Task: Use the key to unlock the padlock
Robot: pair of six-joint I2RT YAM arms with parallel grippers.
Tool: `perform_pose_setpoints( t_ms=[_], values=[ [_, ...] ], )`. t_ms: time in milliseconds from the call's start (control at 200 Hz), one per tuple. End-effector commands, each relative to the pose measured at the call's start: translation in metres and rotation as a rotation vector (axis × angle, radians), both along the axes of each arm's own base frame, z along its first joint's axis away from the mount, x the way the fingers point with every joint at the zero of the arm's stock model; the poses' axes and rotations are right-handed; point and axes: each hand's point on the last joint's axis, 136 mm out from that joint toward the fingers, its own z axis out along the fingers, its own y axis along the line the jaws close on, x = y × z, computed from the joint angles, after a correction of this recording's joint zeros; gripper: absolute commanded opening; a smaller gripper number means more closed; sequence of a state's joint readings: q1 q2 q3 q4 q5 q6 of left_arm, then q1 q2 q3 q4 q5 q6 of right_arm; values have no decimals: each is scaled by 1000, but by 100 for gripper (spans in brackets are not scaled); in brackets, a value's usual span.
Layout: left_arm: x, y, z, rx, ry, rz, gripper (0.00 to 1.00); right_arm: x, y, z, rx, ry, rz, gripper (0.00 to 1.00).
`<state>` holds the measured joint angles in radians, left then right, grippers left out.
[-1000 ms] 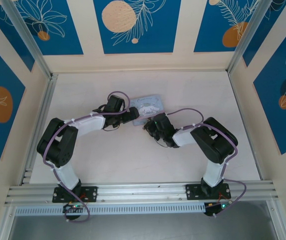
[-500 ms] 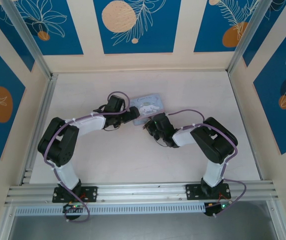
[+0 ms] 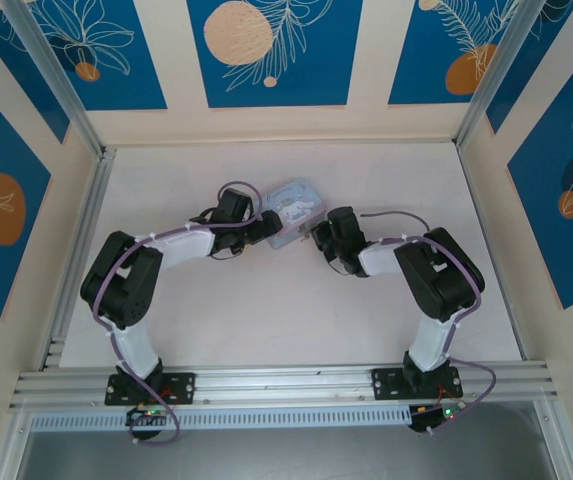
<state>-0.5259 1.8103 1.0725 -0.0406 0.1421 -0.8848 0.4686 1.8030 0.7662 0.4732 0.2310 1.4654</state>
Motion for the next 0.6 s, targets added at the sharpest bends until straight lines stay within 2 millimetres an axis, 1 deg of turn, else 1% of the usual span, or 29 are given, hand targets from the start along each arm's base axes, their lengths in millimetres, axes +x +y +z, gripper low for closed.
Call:
perform_pose_setpoints(
  t_ms=[0, 130, 180, 285, 330, 465, 595],
  values=[
    [-46, 20, -62, 143, 223, -24, 100, -1, 1, 7, -5, -14, 49, 0],
    [-44, 19, -58, 138, 207, -30, 100, -14, -6, 12, -15, -34, 86, 0],
    [-42, 18, -53, 134, 193, -38, 100, -20, -7, 15, -19, -41, 107, 0],
    [-37, 14, -36, 122, 145, -52, 100, -36, -3, 29, -10, -69, 180, 0],
    [-34, 14, -28, 121, 123, -58, 100, -44, 1, 35, -7, -78, 225, 0],
    [-27, 16, 3, 138, 59, -70, 100, -76, 16, 43, -4, -69, 377, 0],
    [-22, 18, 35, 140, -4, -74, 100, -107, 42, 45, 16, -64, 524, 0]
  ],
)
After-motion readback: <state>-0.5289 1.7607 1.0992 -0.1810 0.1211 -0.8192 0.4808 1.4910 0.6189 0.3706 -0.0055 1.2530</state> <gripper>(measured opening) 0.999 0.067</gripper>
